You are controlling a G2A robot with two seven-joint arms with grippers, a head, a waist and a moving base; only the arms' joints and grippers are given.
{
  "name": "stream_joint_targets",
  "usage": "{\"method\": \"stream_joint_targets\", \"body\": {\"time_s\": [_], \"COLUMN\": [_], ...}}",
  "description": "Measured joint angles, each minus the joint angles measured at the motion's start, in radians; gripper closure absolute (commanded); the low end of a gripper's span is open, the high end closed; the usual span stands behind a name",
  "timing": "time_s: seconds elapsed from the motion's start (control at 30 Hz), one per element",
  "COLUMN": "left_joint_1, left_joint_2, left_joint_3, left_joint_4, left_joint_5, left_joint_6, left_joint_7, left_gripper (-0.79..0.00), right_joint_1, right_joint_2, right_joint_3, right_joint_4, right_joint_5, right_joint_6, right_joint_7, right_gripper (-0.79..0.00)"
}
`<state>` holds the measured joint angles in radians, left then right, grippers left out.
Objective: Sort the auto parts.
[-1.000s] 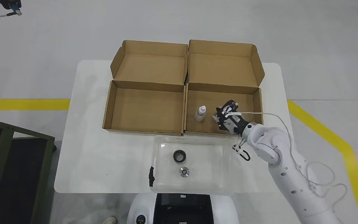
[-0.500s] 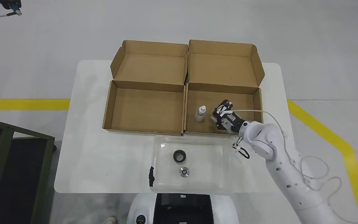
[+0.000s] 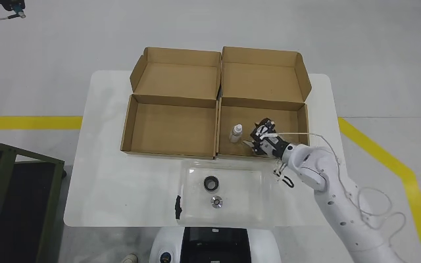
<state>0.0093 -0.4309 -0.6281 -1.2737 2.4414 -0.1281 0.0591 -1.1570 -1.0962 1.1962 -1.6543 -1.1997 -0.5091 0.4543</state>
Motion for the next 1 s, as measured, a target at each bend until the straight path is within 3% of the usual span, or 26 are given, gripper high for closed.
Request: {"method": "stream_joint_targets", "body": {"time_s": [0.63,1.0], "left_joint_1": [0.0,0.0], "left_joint_2": [0.0,0.0], "left_joint_3": [0.0,0.0], "left_joint_4": [0.0,0.0], "left_joint_5": [0.0,0.0], "left_joint_6": [0.0,0.0], "left_joint_7": [0.0,0.0], "left_gripper": [-0.785,-0.785], "right_joint_1": [-0.295,-0.436], "right_joint_2": [0.042,0.057], "right_joint_3": [0.158,0.142], "right_joint_4": [-0.438,-0.545], "right_joint_5": [0.078,0.017], "right_joint_6": [-0.144,-0.212], "right_joint_7": [0.008,0.014], "right_gripper": [-0.496,-0.508]}}
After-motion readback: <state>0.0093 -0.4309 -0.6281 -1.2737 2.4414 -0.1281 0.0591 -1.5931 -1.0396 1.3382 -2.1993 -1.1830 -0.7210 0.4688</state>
